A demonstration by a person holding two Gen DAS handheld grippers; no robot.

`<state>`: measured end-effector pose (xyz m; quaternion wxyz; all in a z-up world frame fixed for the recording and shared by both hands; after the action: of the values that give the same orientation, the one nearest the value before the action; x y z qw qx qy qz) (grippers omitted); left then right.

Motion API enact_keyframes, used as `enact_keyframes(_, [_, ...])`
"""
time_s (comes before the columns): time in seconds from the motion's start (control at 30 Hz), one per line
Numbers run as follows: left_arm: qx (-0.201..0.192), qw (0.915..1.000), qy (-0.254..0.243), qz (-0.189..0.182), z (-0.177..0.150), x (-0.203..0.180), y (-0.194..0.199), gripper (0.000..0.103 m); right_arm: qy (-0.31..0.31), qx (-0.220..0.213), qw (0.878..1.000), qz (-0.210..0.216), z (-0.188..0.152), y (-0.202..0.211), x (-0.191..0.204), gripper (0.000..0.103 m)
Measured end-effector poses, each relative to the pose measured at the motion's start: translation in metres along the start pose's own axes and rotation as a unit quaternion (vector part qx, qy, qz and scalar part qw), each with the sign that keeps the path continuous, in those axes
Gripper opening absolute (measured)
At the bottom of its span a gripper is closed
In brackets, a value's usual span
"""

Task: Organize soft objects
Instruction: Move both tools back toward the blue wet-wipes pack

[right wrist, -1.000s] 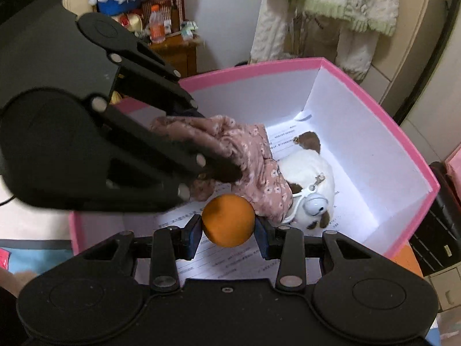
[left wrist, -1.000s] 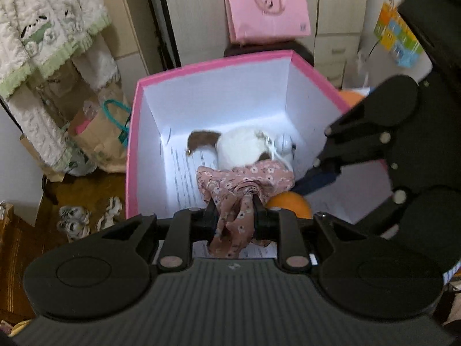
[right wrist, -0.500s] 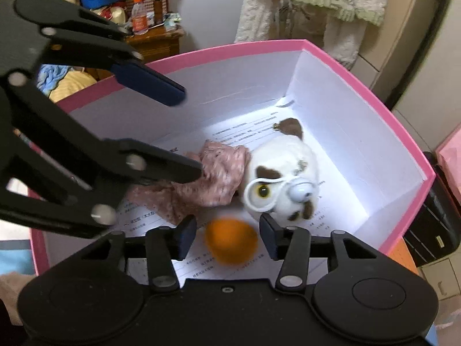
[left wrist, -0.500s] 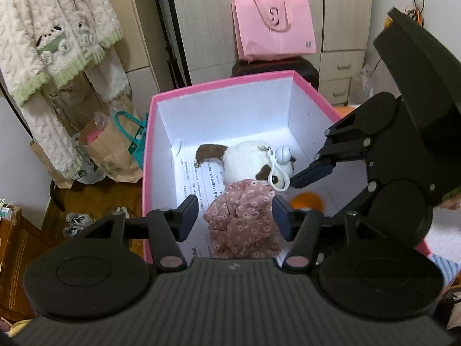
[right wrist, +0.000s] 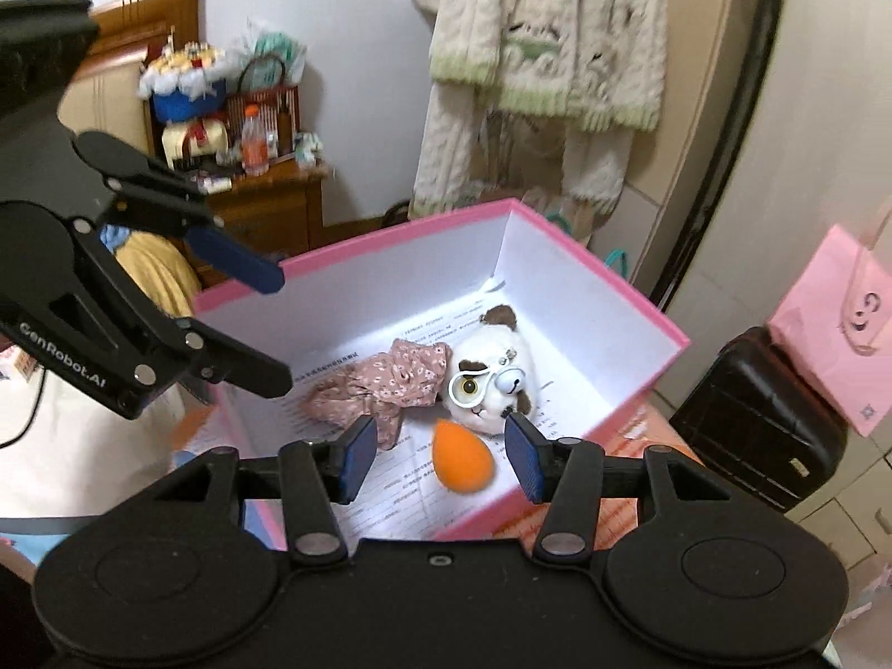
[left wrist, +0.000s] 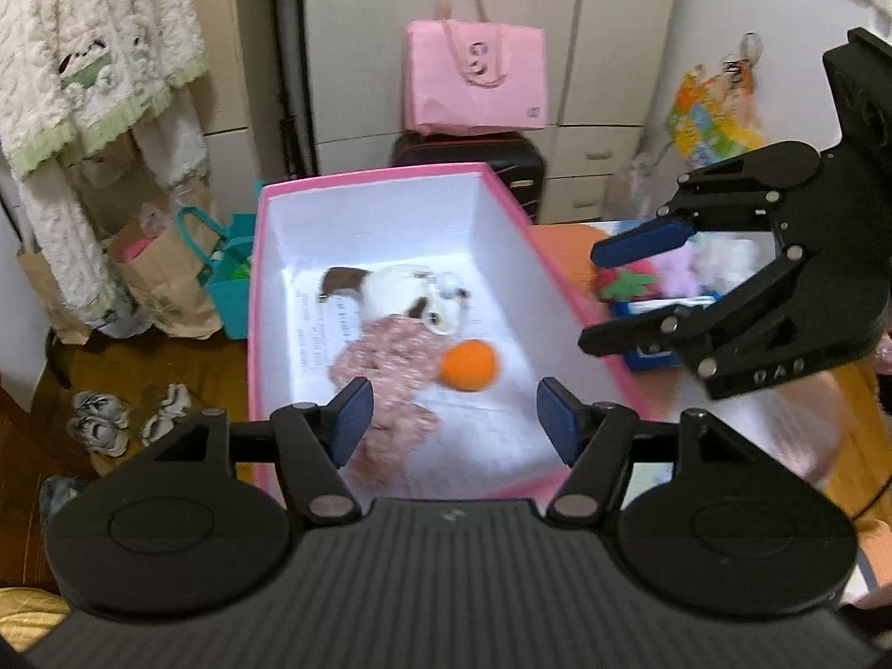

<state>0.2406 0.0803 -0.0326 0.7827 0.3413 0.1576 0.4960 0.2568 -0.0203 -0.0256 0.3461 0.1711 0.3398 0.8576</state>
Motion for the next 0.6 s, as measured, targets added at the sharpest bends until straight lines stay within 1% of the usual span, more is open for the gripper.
enact_keyframes(0.1, [-0.015, 0.9997, -0.017, -0.007, 0.003, -0.018, 0.021, 0.067, -0.005, -0.013, 1.0, 0.001, -0.006, 0.027, 0.001, 0.057])
enact_keyframes(0.2, [-0.031, 0.9987, -0.038, -0.012, 0.006, -0.038, 0.041, 0.072, -0.013, -0.021, 1.0, 0.002, -0.011, 0.046, 0.003, 0.057])
enact_keyframes(0.3, [-0.04, 0.9974, -0.057, -0.016, 0.008, -0.058, 0.056, 0.073, -0.014, -0.032, 0.999, -0.003, -0.019, 0.068, 0.006, 0.057])
enact_keyframes(0.43, [-0.05, 0.9944, -0.085, -0.037, 0.009, -0.089, 0.066, 0.086, -0.017, -0.053, 0.998, -0.014, -0.035, 0.104, 0.006, 0.06])
enact_keyframes(0.5, [-0.048, 0.9924, -0.104, -0.045, 0.008, -0.105, 0.063, 0.088, -0.026, -0.067, 0.997, -0.015, -0.045, 0.12, 0.004, 0.064])
enact_keyframes(0.53, [-0.043, 0.9913, -0.115, -0.048, 0.008, -0.114, 0.06, 0.088, -0.031, -0.074, 0.997, -0.018, -0.05, 0.125, 0.002, 0.071])
enact_keyframes(0.6, [-0.038, 0.989, -0.131, -0.057, 0.009, -0.128, 0.056, 0.088, -0.042, -0.085, 0.995, -0.027, -0.064, 0.134, -0.004, 0.072])
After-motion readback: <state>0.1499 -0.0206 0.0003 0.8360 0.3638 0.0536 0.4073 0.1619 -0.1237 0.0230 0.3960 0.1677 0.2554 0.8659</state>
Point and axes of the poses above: each gripper's, at about its wrist camera, not at the fingertips, and y roughly against the way its jaws point, x to its left, z to its top, the point moved 9 cm from there along -y, roughly the way its jaws point, and after that the axes turned 12 degrees about -y, right-handed, at the moved point
